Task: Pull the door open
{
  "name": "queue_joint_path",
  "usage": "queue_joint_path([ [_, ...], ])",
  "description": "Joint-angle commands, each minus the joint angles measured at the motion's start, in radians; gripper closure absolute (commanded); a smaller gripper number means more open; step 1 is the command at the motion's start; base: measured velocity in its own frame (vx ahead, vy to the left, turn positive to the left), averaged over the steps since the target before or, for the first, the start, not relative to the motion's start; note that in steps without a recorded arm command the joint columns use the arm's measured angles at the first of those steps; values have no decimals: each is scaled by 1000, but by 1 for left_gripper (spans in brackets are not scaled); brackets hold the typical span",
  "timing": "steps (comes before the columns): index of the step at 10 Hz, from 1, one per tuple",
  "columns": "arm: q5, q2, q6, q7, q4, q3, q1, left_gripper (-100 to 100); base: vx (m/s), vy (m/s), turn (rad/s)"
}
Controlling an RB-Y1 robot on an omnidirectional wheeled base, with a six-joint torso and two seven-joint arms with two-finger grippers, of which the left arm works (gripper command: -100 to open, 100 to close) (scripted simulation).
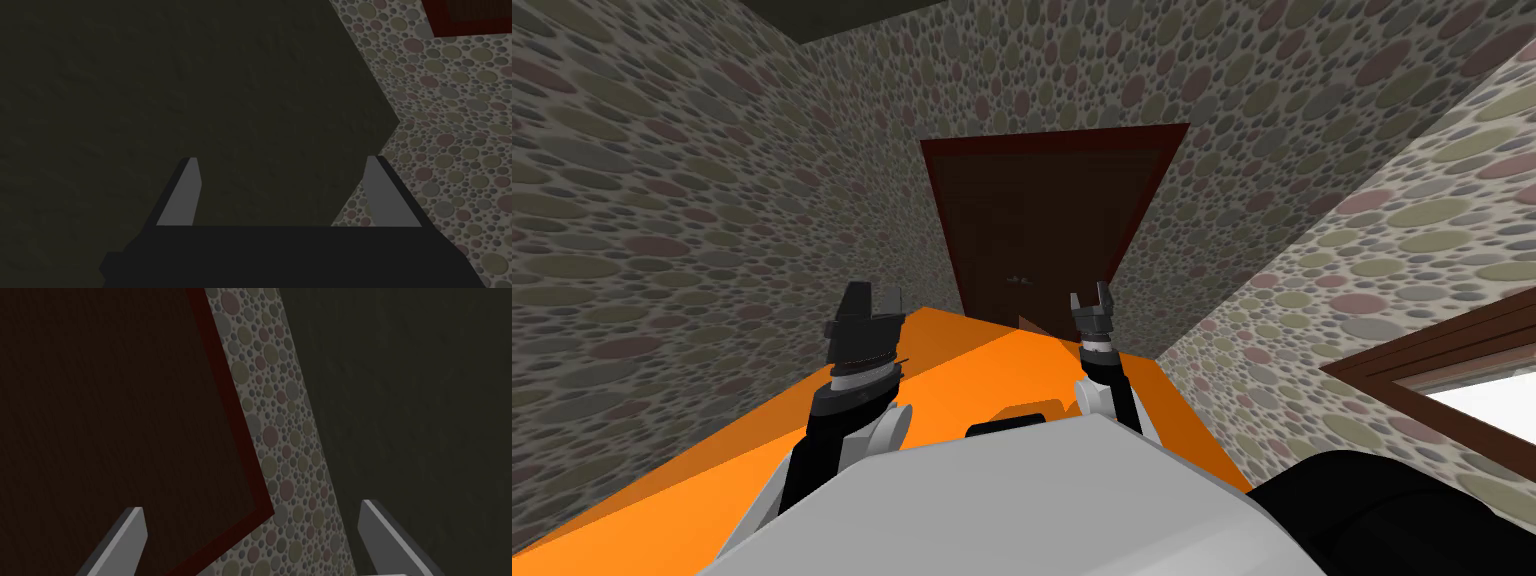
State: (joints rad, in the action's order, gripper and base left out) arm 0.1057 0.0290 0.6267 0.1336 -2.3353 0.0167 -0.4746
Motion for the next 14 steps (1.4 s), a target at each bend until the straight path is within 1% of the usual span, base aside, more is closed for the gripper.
queue_joint_path([
  [1,-3,8,5,-8,33,-1,8,-100,76,-23,-66],
  [2,-5,10,6,-11,44,-1,11,-100,125,-29,-52],
  [4,-10,21,14,-23,94,-2,24,-100,128,-35,-64],
  [7,-15,32,21,-36,144,-3,37,-100,118,-13,-41],
  [8,-19,39,26,-45,182,-3,47,-100,118,-15,-89],
  [14,-34,64,46,-78,315,-6,82,-100,104,-18,-62],
])
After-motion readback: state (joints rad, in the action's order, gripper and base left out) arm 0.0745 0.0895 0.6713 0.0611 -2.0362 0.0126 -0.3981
